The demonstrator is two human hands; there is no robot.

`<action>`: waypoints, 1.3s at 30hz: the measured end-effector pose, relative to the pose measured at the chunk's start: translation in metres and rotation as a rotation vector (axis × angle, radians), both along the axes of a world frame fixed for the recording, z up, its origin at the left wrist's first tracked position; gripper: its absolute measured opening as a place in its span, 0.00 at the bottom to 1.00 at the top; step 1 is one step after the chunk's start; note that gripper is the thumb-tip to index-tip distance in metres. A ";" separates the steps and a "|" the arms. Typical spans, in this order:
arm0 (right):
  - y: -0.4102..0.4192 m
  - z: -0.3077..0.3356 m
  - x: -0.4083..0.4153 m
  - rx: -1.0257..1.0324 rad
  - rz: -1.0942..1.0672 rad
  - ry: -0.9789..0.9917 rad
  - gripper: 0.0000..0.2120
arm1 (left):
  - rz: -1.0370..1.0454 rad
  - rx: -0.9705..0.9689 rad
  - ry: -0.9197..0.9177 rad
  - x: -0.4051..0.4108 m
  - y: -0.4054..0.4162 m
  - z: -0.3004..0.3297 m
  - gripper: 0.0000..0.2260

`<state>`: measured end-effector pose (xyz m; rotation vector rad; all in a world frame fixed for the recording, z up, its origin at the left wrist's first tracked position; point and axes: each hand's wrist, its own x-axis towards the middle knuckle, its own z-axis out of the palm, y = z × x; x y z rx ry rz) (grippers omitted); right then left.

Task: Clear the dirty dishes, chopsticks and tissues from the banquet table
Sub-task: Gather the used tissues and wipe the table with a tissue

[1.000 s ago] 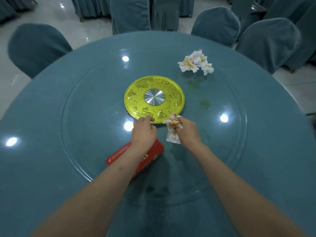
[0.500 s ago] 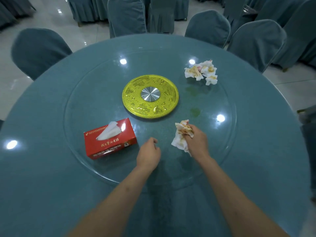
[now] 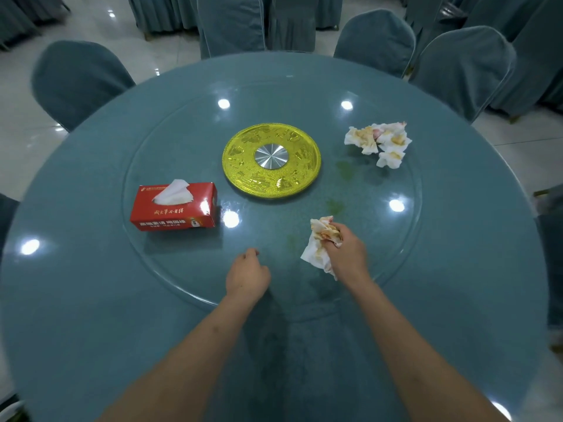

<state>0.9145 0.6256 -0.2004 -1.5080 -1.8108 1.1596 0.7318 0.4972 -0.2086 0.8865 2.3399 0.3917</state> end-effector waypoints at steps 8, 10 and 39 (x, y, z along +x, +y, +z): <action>-0.006 -0.004 0.004 -0.026 0.012 0.063 0.16 | -0.064 0.182 0.044 0.027 0.005 0.004 0.17; -0.006 -0.005 0.009 -0.029 0.007 0.058 0.17 | -0.080 0.195 -0.001 0.036 0.009 0.004 0.17; 0.001 0.001 0.026 0.130 0.063 -0.032 0.17 | -0.138 0.172 0.001 0.056 0.011 -0.010 0.18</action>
